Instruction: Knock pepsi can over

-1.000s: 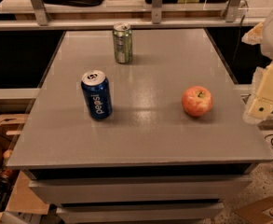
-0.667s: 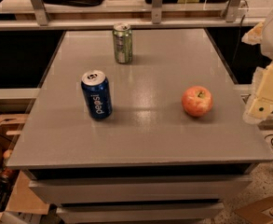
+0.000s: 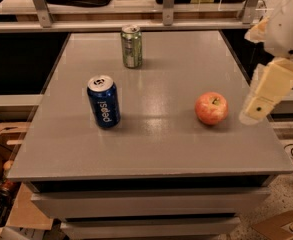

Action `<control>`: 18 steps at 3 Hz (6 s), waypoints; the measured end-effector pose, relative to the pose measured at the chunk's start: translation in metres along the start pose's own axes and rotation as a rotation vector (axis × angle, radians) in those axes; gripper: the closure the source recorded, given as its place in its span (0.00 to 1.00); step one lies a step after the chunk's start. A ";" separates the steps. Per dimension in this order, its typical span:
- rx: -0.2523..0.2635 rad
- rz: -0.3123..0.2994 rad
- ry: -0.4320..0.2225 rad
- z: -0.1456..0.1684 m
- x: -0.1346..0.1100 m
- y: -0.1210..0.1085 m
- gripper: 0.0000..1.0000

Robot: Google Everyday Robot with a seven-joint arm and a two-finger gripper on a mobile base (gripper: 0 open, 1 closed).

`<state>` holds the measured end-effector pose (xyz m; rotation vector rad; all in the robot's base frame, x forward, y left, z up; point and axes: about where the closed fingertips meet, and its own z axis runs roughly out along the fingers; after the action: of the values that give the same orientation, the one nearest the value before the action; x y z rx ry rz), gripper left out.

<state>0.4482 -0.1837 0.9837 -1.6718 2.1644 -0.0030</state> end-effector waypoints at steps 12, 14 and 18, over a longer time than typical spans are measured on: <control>-0.042 0.133 -1.038 0.187 -0.226 0.075 0.00; -0.073 0.103 -1.104 0.191 -0.249 0.076 0.00; -0.085 0.033 -1.069 0.186 -0.259 0.065 0.87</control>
Offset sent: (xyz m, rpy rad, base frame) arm 0.0424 0.1616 -0.0433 0.4040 -0.0413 0.1553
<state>0.4990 0.1199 0.8779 -1.2130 1.3598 0.8029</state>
